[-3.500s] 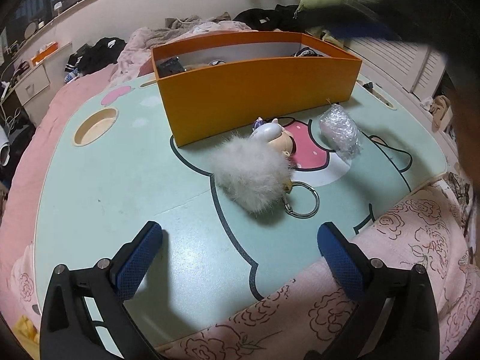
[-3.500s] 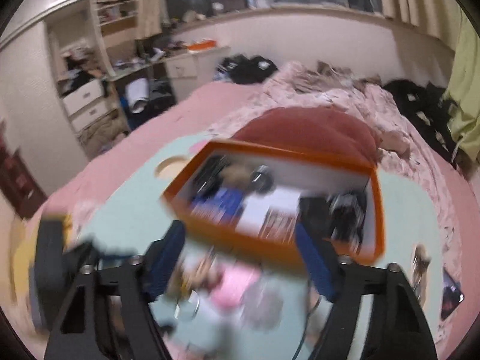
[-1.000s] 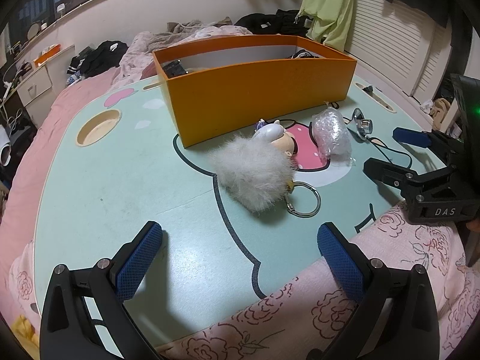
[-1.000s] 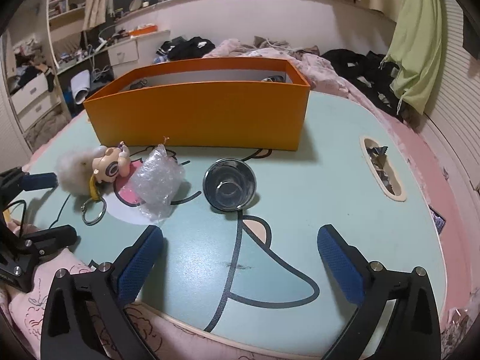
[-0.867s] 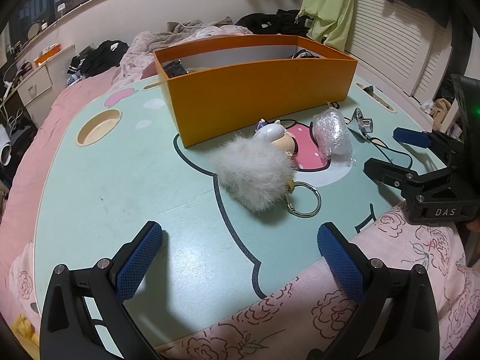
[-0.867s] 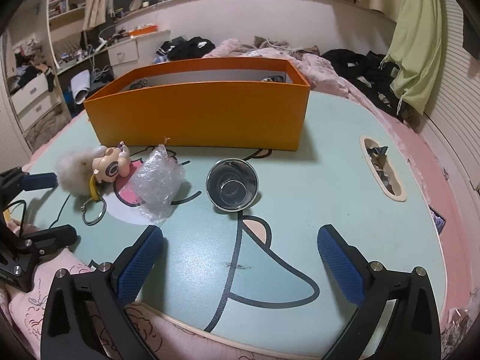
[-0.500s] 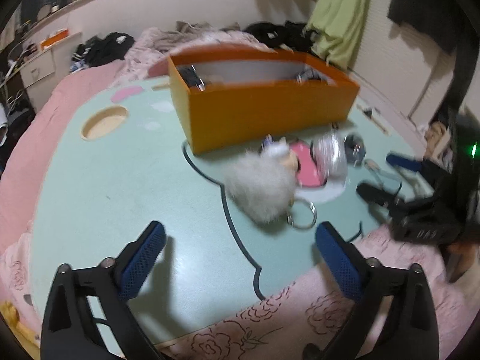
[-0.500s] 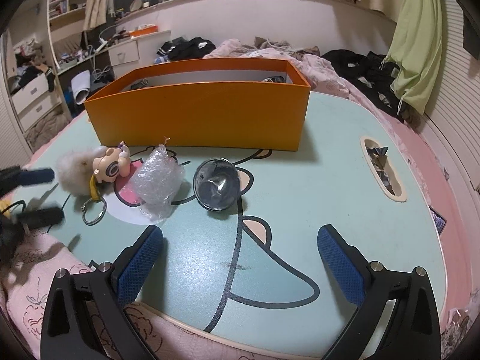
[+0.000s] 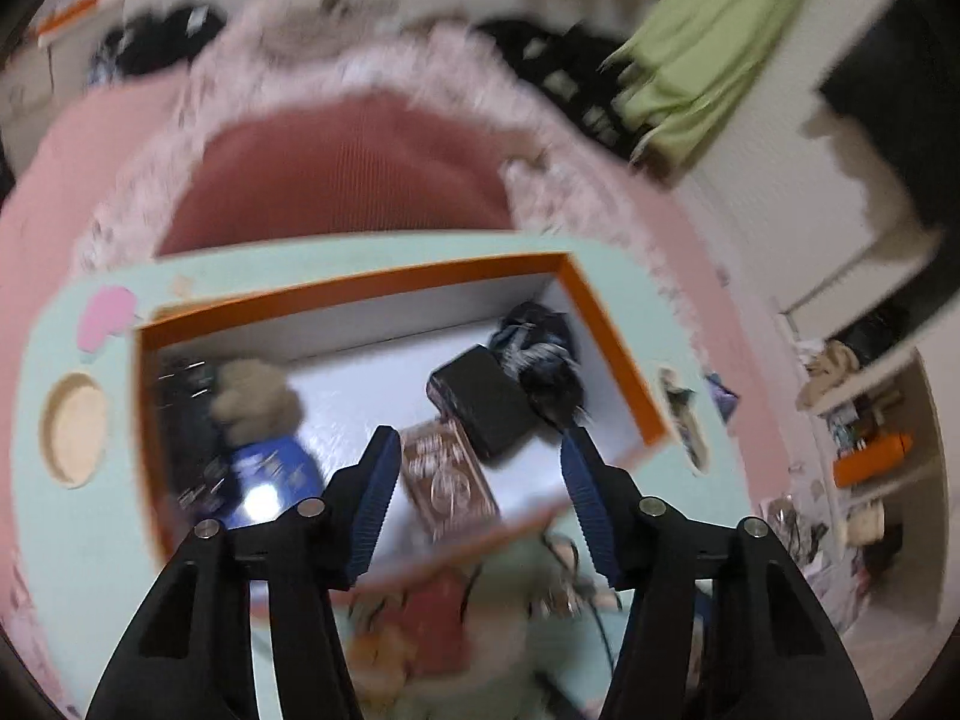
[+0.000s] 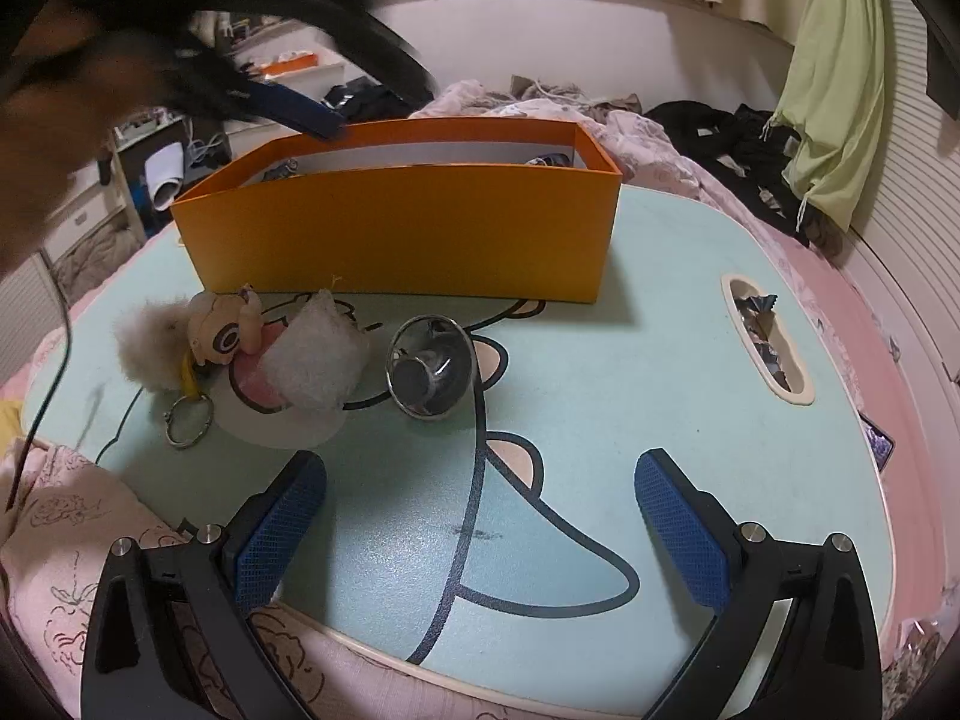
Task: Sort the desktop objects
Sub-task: 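Reach into the box and grasp the dark glittery pouch with the left gripper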
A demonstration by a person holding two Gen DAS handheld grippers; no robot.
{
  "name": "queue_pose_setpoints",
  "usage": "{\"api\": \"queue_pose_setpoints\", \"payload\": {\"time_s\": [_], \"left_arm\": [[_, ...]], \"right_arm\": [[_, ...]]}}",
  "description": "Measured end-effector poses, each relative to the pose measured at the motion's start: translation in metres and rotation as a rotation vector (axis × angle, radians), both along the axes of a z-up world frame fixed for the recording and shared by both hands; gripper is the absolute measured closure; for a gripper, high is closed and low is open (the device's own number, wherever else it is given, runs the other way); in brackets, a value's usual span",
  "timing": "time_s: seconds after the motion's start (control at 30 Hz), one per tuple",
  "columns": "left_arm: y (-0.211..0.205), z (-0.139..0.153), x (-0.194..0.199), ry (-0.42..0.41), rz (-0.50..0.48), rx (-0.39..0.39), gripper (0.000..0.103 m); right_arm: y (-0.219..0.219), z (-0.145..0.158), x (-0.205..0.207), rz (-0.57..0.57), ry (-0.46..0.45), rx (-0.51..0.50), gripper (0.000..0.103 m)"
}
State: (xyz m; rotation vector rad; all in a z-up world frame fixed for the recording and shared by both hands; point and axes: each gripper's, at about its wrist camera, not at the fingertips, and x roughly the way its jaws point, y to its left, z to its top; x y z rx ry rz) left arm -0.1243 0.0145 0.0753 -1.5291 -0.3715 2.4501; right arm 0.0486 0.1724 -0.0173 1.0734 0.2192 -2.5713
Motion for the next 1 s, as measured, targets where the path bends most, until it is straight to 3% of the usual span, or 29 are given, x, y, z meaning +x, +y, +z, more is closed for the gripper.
{"api": "queue_pose_setpoints", "payload": {"time_s": [0.13, 0.37, 0.6, 0.67, 0.7, 0.8, 1.0], "left_arm": [[0.016, -0.027, -0.035, -0.109, 0.033, -0.014, 0.053], [0.037, -0.051, -0.049, -0.181, 0.027, -0.071, 0.051], [0.025, -0.064, -0.064, -0.281, 0.090, 0.008, 0.048], [0.029, -0.062, -0.063, -0.248, 0.096, -0.068, 0.060], [0.037, -0.060, -0.061, -0.219, 0.081, -0.157, 0.071], [0.053, -0.058, -0.053, -0.145, 0.019, -0.289, 0.074], [0.030, -0.045, -0.041, -0.108, 0.013, -0.148, 0.074]], "right_arm": [[-0.004, 0.003, -0.001, 0.001, 0.003, -0.001, 0.000], [-0.006, 0.003, 0.000, 0.000, 0.001, -0.003, 0.000], [-0.006, 0.003, -0.001, 0.000, 0.002, -0.002, 0.000], [-0.006, 0.003, 0.000, 0.000, 0.003, -0.003, 0.000], [-0.006, 0.004, -0.001, 0.000, 0.003, -0.003, 0.000], [-0.008, 0.004, -0.002, 0.000, 0.003, -0.003, 0.000], [-0.009, 0.004, -0.001, 0.000, 0.004, -0.003, 0.000]]}}
